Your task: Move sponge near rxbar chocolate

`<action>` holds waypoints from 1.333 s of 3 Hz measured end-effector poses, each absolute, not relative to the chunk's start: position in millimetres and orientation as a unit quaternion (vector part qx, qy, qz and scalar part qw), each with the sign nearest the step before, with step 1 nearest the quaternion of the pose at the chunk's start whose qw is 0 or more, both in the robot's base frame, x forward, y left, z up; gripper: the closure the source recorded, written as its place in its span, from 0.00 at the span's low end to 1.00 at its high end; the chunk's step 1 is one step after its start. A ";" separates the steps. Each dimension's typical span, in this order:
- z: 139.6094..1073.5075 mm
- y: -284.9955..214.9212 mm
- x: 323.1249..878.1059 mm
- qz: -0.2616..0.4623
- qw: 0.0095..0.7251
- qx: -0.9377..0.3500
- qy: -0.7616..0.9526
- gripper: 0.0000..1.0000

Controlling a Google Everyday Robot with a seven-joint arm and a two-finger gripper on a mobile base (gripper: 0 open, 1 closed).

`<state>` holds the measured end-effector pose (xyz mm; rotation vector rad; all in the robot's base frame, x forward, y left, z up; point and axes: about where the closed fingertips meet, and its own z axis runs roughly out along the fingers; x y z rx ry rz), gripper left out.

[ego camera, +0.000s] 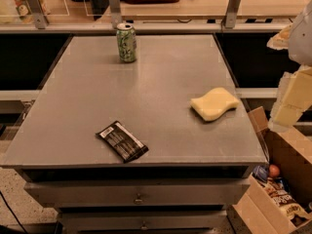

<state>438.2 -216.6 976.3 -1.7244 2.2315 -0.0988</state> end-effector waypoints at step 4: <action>947.0 -216.5 496.8 -0.089 0.143 -0.667 0.726 0.00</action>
Offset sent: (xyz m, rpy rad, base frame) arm 0.0227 -0.0065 -0.0002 0.0004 -0.0414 0.0164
